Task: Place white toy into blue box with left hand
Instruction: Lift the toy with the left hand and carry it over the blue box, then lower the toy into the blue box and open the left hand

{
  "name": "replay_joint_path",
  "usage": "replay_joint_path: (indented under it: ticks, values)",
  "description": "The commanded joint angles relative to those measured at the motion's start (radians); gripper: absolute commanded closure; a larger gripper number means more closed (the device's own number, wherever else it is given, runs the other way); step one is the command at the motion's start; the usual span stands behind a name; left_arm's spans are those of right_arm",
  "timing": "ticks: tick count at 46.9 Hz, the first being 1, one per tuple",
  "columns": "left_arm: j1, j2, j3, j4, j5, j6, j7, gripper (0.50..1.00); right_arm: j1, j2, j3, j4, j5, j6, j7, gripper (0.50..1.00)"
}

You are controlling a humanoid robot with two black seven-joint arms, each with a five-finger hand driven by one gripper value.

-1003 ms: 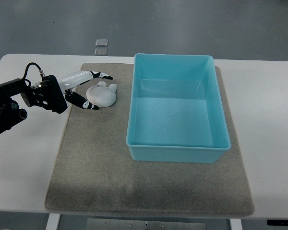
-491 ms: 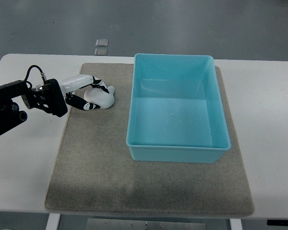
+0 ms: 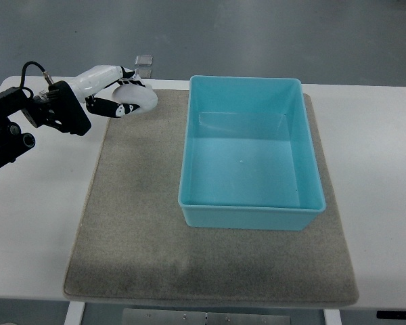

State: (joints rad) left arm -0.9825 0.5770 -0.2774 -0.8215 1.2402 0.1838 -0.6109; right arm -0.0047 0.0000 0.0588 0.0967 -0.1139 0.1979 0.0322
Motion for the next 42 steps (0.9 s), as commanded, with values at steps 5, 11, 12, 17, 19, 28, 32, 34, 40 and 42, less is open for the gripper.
replay_joint_path:
  ticks: [5, 11, 12, 17, 19, 28, 32, 34, 40, 42]
  values:
    - [-0.045, -0.002, -0.036, -0.114, 0.002, -0.001, 0.000, 1.000, 0.000, 0.000, 0.000, 0.000, 0.000, 0.000, 0.000, 0.564]
    - [-0.067, -0.012, -0.034, -0.234, 0.010, -0.001, 0.000, 1.000, 0.000, 0.000, 0.000, 0.000, 0.000, 0.000, 0.000, 0.564]
    - [-0.067, -0.017, -0.034, -0.249, 0.012, -0.001, 0.000, 1.000, 0.000, 0.000, 0.000, 0.000, 0.000, 0.000, 0.000, 0.564]
    - [-0.068, -0.055, -0.022, -0.326, 0.021, -0.004, 0.000, 1.000, 0.000, 0.000, 0.000, 0.000, 0.000, 0.000, 0.000, 0.564]
    - [-0.067, -0.080, -0.013, -0.338, 0.025, -0.009, 0.000, 1.000, 0.000, 0.000, 0.000, 0.000, 0.000, 0.000, 0.000, 0.564]
    - [-0.061, -0.144, 0.096, -0.337, 0.077, -0.004, 0.000, 1.000, 0.000, 0.000, 0.001, 0.000, 0.000, 0.000, 0.000, 0.564]
    - [-0.061, -0.155, 0.125, -0.328, 0.087, -0.004, 0.000, 1.000, 0.000, 0.000, 0.000, 0.000, 0.000, 0.000, 0.000, 0.564]
    - [-0.059, -0.161, 0.138, -0.318, 0.088, -0.004, 0.000, 0.988, 0.000, 0.000, 0.001, 0.000, -0.001, 0.000, 0.000, 0.564]
    - [-0.059, -0.174, 0.182, -0.309, 0.087, -0.004, 0.000, 0.890, 0.000, 0.000, 0.001, 0.000, -0.001, 0.000, 0.000, 0.564]
    - [-0.059, -0.174, 0.191, -0.309, 0.087, -0.004, 0.000, 0.819, 0.000, 0.000, 0.000, 0.000, 0.000, 0.000, 0.000, 0.564]
